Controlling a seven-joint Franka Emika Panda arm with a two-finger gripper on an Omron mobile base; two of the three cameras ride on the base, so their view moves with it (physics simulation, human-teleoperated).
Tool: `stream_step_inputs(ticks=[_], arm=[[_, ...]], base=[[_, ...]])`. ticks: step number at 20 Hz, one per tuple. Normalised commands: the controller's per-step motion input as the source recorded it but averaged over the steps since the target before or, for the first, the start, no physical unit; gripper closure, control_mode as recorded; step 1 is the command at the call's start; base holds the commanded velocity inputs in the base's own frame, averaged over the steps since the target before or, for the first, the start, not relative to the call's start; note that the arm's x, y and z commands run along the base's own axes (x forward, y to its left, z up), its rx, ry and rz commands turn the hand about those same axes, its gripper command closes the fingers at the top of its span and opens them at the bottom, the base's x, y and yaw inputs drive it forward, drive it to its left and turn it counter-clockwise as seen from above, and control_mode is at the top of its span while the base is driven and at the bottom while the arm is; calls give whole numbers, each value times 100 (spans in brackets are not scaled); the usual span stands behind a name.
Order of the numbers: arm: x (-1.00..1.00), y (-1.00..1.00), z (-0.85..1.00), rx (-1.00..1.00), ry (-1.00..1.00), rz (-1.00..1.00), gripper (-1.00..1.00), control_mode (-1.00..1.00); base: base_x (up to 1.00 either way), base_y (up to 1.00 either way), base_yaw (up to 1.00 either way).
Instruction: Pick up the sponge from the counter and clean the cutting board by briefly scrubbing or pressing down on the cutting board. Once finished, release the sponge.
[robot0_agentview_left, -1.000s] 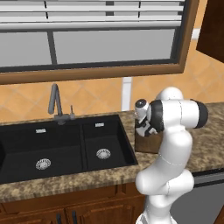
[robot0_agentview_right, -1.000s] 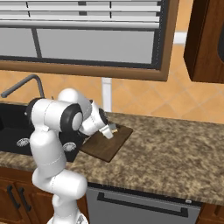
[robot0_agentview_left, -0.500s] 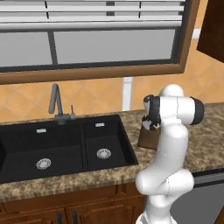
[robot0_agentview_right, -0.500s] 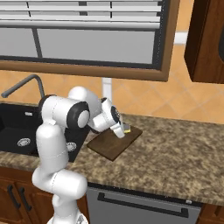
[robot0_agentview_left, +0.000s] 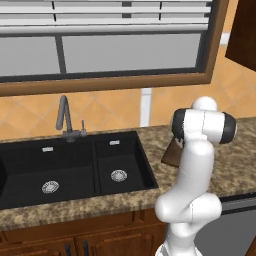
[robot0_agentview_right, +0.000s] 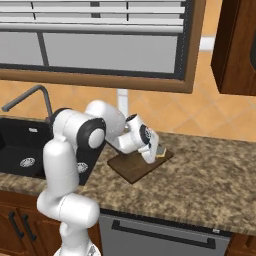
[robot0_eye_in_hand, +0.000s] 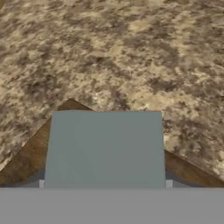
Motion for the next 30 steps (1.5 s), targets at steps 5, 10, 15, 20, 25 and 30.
stream_step_inputs(ticks=[5,10,15,20,25,30], arm=[[-91,-33,-32,-4,11,8,100,-100],[-98,-5,-73,-7,7,37,100,-100],[-96,61,-50,24,-21,32,100,-100],[0,94,-59,29,-29,16,100,-100],[13,88,-40,4,-12,14,100,-100],[48,63,-76,-19,10,14,100,-100]], base=[[0,0,0],[0,0,0],[0,0,0],[0,0,0],[0,0,0],[0,0,0]])
